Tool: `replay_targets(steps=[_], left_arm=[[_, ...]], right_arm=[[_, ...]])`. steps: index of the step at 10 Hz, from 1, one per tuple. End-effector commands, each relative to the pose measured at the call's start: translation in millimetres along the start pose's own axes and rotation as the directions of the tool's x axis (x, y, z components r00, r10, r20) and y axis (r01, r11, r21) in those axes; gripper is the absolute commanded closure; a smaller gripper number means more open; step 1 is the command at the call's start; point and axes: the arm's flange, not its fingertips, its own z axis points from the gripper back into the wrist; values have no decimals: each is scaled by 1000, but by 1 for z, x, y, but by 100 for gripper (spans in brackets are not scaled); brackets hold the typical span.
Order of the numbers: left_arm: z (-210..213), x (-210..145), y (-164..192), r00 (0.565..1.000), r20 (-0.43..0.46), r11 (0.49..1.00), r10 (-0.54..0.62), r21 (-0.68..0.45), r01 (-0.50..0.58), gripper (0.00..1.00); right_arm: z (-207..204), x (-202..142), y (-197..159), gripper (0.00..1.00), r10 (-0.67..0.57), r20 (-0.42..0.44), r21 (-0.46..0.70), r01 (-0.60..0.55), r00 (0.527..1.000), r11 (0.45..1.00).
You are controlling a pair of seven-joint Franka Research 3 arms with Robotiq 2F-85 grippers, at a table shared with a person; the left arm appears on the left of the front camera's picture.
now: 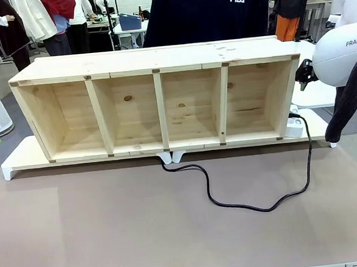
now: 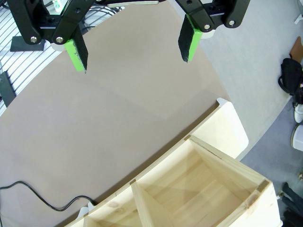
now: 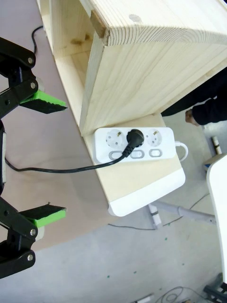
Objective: Perform cable management.
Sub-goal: Release the Power Cable when the human grasps it.
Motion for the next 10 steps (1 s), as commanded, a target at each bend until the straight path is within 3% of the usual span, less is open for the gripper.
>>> replay_targets(steps=[1, 10], left_arm=[[-1, 2, 1, 1000, 11, 1000, -6, 4, 6, 0], [-1, 2, 1, 1000, 11, 1000, -6, 4, 6, 0]], right_arm=[[0, -1, 1, 0, -7, 1, -1, 7, 1000, 1000], [0, -1, 1, 0, -7, 1, -1, 7, 1000, 1000]])
